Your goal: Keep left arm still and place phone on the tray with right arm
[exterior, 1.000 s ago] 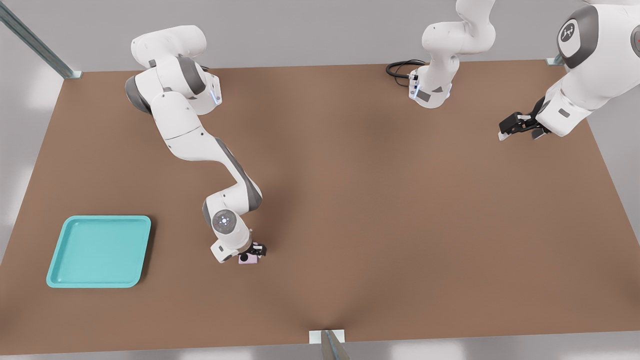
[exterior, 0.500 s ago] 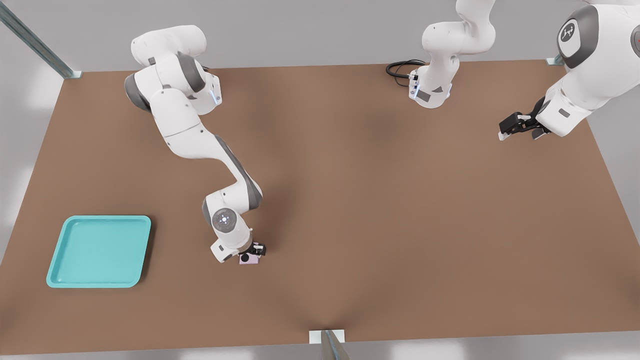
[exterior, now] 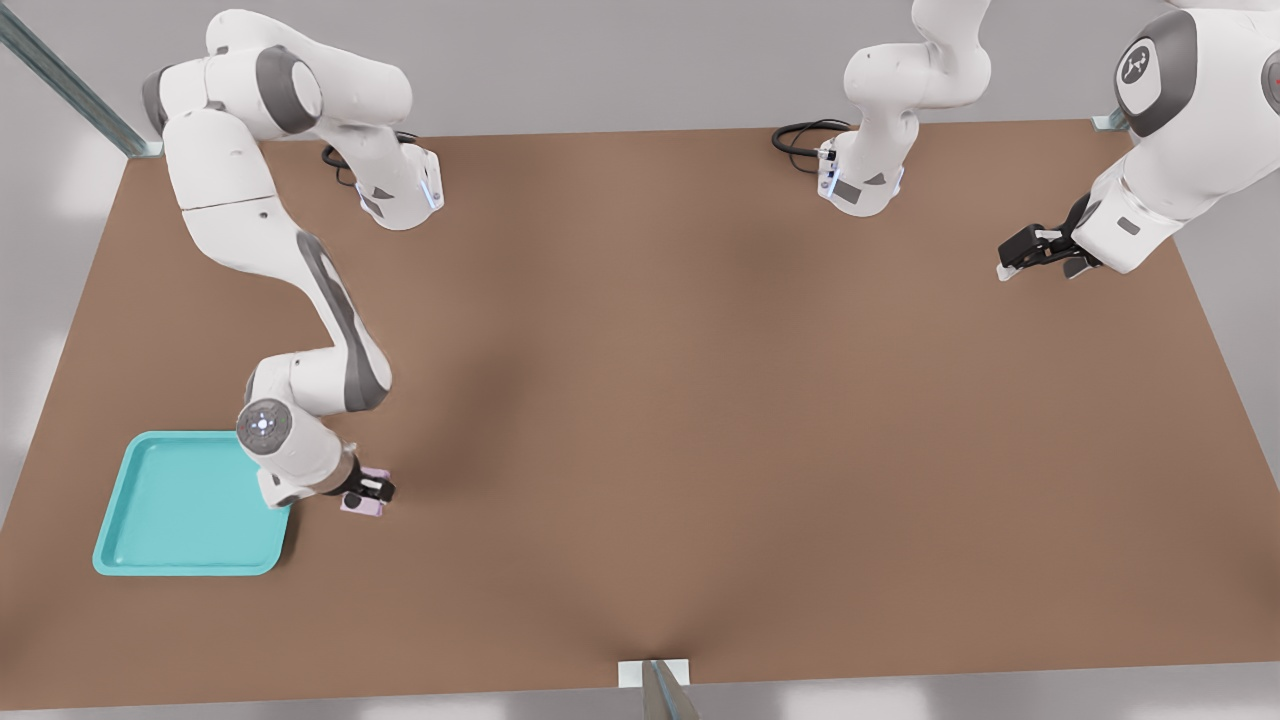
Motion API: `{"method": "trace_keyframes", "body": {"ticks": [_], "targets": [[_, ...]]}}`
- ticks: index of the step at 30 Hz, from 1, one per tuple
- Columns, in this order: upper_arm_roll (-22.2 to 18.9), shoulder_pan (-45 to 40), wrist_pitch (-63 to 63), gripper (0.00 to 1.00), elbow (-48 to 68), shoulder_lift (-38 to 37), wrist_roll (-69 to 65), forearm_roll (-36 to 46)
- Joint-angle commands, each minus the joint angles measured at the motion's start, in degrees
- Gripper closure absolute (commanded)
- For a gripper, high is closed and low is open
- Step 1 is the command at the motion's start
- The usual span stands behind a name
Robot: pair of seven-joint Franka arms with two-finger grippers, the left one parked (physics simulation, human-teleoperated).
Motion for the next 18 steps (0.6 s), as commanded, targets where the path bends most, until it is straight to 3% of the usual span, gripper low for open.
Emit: {"method": "trace_keyframes", "body": {"ticks": [1, 5, 9, 10, 13, 16, 17, 18], "targets": [[1.7, -6.7, -1.1, 0.22, -1.2, -0.8, -33.9, -0.3], [1.9, -15.7, -2.3, 0.22, -0.7, 0.9, -48.3, 0.1], [1.9, -19.6, -1.7, 0.21, 1.1, 4.0, -54.8, 0.1], [1.9, -19.7, -1.8, 0.00, 1.6, 4.2, -54.9, 0.1], [2.7, -19.3, -3.1, 0.00, 3.1, 2.9, -54.3, 0.1], [9.3, -15.7, -31.2, 0.00, 24.2, -0.4, -44.6, -0.4], [9.3, -11.3, -37.1, 0.00, 28.7, -1.8, -38.9, -0.5], [6.8, -5.1, -42.8, 0.00, 33.5, -4.9, -36.3, -0.6]]}}
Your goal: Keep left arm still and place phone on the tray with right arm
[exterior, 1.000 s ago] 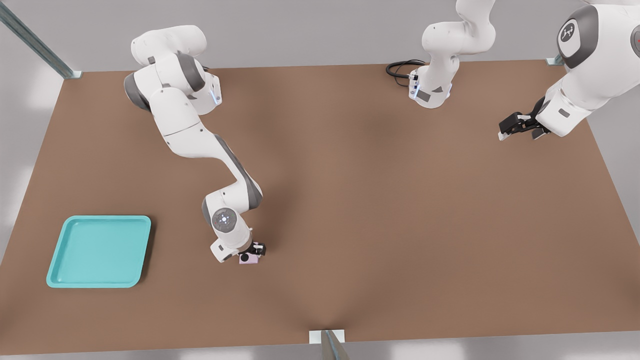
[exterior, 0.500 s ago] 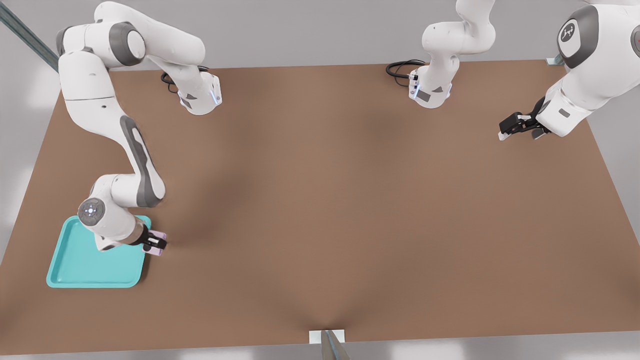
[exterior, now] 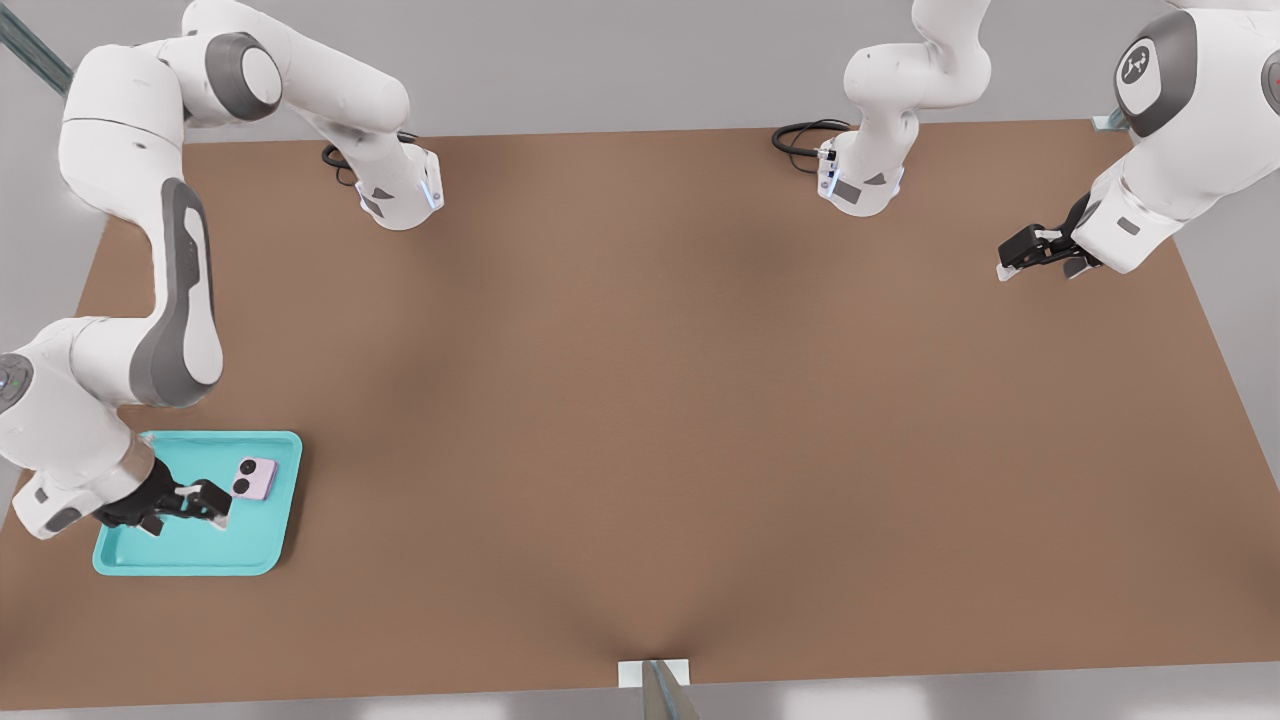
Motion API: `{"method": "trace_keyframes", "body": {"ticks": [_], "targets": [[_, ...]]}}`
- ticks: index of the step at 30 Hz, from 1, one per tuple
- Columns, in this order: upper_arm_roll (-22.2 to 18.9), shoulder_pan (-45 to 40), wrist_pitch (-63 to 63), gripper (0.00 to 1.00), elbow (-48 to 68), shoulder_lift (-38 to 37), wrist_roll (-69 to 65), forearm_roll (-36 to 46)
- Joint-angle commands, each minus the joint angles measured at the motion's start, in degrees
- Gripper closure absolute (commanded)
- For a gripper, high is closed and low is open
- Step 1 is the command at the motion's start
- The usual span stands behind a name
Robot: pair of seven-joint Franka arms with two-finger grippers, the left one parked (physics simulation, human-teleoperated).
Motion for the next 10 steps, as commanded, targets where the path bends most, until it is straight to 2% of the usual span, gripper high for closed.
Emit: {"method": "trace_keyframes", "body": {"ticks": [1, 2, 3, 5, 6, 8, 10], "targets": [[-7.9, 10.5, -24.7, 0.00, 4.5, -5.5, -2.7, 0.5], [-16.4, 18.6, -28.4, 0.00, 3.5, -9.7, 0.9, 4.0], [-18.6, 21.2, -28.2, 0.00, -5.9, -17.7, 4.6, 5.2], [-18.7, 21.9, -23.3, 0.00, -8.6, -17.2, 5.1, 5.7], [-18.7, 21.3, -23.7, 0.00, -8.3, -17.5, 5.7, 8.2], [-19.2, 21.4, -24.3, 0.00, -12.8, -22.1, 5.9, 8.0], [-20.0, 22.0, -24.3, 0.00, -12.9, -22.1, 5.9, 8.0]]}}
